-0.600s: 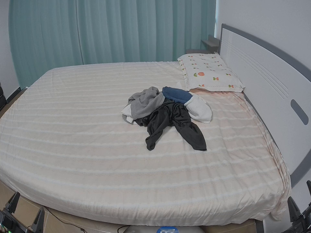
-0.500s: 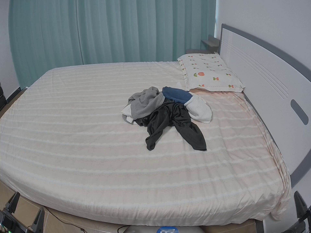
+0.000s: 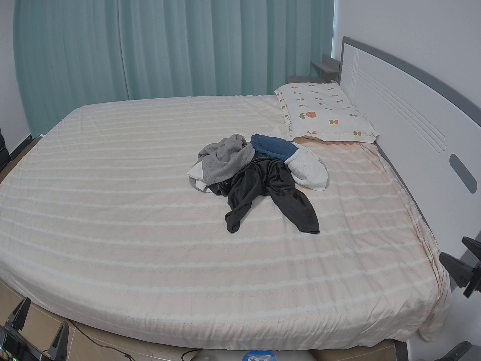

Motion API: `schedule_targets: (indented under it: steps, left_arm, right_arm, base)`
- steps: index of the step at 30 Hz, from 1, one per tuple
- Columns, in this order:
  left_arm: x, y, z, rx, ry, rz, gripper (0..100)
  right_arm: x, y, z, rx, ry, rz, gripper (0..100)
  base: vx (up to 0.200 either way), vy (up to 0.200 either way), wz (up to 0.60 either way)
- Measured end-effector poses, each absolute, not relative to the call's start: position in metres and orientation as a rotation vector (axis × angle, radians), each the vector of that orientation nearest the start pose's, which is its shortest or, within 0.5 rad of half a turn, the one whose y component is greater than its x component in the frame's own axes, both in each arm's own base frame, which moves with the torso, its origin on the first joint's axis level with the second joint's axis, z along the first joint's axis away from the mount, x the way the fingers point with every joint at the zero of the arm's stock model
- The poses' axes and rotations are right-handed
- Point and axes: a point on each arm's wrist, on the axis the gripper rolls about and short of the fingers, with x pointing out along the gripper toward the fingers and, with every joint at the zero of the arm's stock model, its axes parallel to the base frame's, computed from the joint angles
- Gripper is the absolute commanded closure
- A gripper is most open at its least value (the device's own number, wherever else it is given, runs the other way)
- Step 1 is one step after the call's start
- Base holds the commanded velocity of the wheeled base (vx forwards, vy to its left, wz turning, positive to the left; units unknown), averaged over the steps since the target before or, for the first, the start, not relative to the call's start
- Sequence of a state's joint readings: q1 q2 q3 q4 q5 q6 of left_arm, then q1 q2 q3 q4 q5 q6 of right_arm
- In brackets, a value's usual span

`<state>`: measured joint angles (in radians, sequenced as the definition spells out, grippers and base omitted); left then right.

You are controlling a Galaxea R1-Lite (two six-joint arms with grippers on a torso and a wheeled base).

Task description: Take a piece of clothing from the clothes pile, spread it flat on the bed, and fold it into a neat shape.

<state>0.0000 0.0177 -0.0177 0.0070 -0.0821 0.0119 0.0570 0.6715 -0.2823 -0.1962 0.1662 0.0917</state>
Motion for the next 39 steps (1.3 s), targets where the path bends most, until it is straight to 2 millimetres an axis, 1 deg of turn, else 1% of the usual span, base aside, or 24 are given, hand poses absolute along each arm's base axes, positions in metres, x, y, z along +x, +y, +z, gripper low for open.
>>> schedule_targets:
  steps: [5, 11, 16, 20, 25, 31, 34, 37, 39]
  left_arm:
    - [-0.023, -0.002, 0.080, 0.012, 0.006, -0.082, 0]
    - [-0.023, -0.002, 0.080, 0.012, 0.007, -0.082, 0]
    - [-0.023, -0.002, 0.080, 0.012, 0.007, -0.080, 0]
    - [-0.023, -0.002, 0.080, 0.013, 0.006, -0.079, 0]
    - [-0.023, -0.002, 0.080, 0.014, 0.007, -0.077, 0]
    - [-0.023, -0.002, 0.080, 0.014, 0.007, -0.075, 0]
    - [-0.023, -0.002, 0.080, 0.015, 0.007, -0.075, 0]
    - [-0.023, -0.002, 0.080, 0.015, 0.007, -0.075, 0]
    - [-0.023, -0.002, 0.080, 0.015, 0.007, -0.074, 0]
  right_arm:
    - [0.102, 0.012, 0.174, 0.139, 0.306, 0.222, 0]
    - [0.165, 0.021, 0.172, 0.182, 0.408, 0.199, 0]
    - [0.225, 0.034, 0.163, 0.209, 0.473, 0.170, 0]
    - [0.275, 0.047, 0.148, 0.223, 0.512, 0.143, 0]
    - [0.339, 0.066, 0.117, 0.235, 0.545, 0.104, 0]
    - [0.407, 0.091, 0.067, 0.256, 0.568, 0.060, 0]
    - [0.435, 0.105, 0.042, 0.269, 0.566, 0.048, 0]
    - [0.454, 0.119, 0.019, 0.277, 0.569, 0.040, 0]
    - [0.462, 0.127, 0.003, 0.275, 0.578, 0.030, 0]
  base:
    - [0.000, 0.000, 0.00]
    - [0.000, 0.000, 0.00]
    - [0.000, 0.000, 0.00]
    - [0.000, 0.000, 0.00]
    - [0.000, 0.000, 0.00]
    - [0.000, 0.000, 0.00]
    - [0.000, 0.000, 0.00]
    - [0.000, 0.000, 0.00]
    - [0.000, 0.000, 0.00]
